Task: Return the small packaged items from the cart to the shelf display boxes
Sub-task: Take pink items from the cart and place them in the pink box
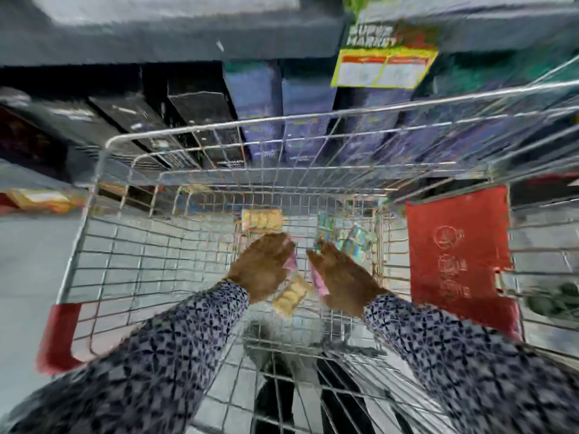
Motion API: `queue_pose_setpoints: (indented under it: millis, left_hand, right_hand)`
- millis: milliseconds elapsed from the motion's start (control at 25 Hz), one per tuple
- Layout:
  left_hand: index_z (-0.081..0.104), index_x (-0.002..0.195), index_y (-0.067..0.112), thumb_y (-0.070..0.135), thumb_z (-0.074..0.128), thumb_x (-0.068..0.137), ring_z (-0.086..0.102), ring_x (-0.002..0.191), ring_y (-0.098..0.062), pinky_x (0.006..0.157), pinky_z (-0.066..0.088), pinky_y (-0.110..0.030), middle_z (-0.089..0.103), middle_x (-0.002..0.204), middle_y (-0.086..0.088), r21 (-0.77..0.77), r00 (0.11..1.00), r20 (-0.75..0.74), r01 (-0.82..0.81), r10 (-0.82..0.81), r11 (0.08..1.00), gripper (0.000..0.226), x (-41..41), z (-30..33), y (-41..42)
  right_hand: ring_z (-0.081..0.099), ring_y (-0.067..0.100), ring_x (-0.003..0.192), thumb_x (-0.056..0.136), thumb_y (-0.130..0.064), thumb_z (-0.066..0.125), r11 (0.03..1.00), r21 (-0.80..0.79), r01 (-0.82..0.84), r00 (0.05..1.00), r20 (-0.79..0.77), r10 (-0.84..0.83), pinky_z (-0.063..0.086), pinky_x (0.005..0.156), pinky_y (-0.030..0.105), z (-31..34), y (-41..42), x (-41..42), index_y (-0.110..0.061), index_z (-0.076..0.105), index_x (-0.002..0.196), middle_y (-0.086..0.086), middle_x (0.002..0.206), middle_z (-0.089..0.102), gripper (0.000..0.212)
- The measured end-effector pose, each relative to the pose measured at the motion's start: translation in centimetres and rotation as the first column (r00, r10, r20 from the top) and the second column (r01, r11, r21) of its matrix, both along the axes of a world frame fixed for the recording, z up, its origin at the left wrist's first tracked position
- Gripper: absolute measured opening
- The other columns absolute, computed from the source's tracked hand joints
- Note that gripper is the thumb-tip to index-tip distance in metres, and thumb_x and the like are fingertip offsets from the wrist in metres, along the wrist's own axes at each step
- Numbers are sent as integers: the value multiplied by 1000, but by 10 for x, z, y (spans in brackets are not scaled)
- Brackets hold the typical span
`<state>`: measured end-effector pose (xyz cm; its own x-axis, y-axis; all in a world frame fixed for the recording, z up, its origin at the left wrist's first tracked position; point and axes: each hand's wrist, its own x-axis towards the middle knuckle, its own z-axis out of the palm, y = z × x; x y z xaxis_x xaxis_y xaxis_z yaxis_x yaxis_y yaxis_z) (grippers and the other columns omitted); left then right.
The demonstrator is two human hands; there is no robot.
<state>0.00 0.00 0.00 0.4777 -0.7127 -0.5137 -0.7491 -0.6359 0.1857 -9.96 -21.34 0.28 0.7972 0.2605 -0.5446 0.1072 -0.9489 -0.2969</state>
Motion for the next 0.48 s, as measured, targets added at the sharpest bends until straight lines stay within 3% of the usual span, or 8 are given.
queue_pose_setpoints:
  millis: [80,160,280,320,480]
  left_hand:
    - [20,168,16,43,39,109,8,164,-37,131,16,-52,6,179,-12,35,997,11,-70,70,997,67,-1,-8,-5]
    - [34,162,19,44,51,103,18,161,-39,127,28,-54,15,176,-13,-9,992,42,-119,119,993,67,-3,-9,-6]
    - [50,148,19,36,74,84,36,150,-35,115,49,-53,31,167,-13,-67,986,45,-155,158,986,70,-2,-5,-9]
    - [52,146,19,30,77,82,39,147,-34,110,53,-52,35,163,-13,-71,985,39,-168,171,983,70,-2,-1,-11]
    - [46,151,17,24,90,72,41,140,-30,102,59,-47,43,151,-9,-102,944,-96,-325,316,940,91,0,14,-11]
  right_hand:
    - [17,37,160,100,-25,54,999,3,45,999,9,-45,28,126,45,-7,6,-2,-9,13,166,20,173,11,80]
    - [33,41,154,97,-14,61,994,14,108,992,62,-109,37,121,48,-8,11,-5,-6,29,162,23,168,29,73]
    - [55,38,138,71,-7,82,999,16,32,983,179,-35,54,102,35,-6,13,-4,1,54,143,24,142,59,78]
    - [54,36,139,68,-6,83,999,32,23,981,192,-29,58,97,33,-1,12,-3,0,54,143,21,141,60,80]
    - [25,36,157,86,-4,66,984,75,160,978,121,-169,65,86,42,11,4,-3,-12,26,160,14,168,30,84]
